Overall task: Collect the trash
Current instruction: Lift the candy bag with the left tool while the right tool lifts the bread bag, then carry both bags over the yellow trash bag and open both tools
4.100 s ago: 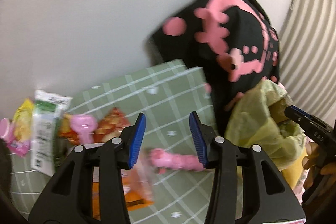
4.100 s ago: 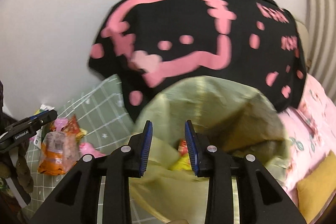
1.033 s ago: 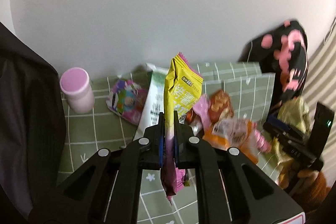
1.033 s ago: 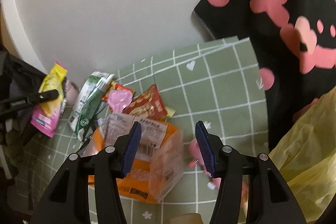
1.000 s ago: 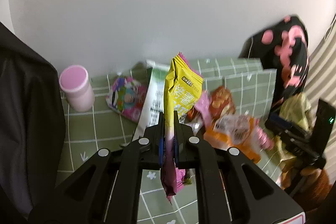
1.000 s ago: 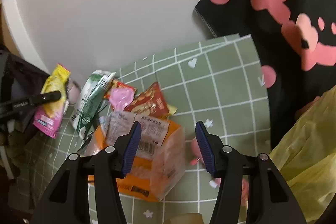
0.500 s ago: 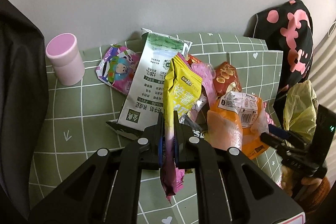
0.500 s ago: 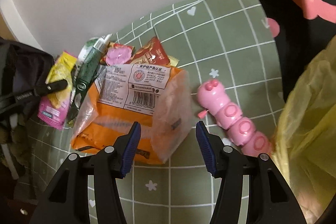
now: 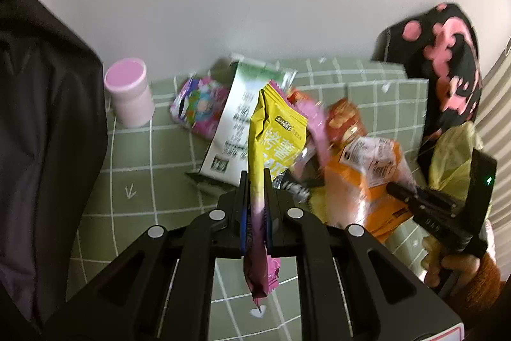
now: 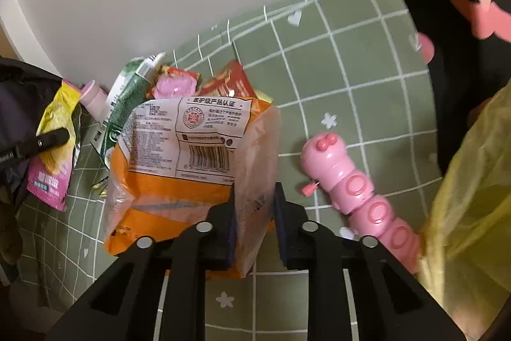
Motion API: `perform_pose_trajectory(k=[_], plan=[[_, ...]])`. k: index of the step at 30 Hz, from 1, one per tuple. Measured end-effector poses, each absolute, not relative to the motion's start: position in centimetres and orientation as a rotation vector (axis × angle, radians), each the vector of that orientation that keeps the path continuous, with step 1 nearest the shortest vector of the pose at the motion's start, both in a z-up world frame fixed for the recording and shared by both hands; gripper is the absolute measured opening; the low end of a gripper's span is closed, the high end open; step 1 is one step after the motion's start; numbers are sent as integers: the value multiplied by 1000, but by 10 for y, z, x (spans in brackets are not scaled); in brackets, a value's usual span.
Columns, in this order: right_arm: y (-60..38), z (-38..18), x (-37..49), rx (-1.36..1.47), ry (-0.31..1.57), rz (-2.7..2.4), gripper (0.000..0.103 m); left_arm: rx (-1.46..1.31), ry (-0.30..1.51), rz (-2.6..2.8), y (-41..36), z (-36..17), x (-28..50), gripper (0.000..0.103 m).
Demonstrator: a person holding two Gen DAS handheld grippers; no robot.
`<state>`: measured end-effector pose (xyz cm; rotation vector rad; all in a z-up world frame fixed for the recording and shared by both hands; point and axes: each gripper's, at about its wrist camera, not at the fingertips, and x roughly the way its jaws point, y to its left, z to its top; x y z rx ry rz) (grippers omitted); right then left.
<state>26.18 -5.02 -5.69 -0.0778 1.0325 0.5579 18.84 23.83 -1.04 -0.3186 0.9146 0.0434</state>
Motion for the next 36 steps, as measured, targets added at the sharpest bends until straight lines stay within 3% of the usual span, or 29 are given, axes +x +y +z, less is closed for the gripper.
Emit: perform_pose_trajectory(k=[16,36], plan=[[-111,48,240,-90,812,367,18,-315,787,-142,193,52,204,7],[-268,140,236,-97,601,-87,18,-163,658,-544,35,124,261,7]])
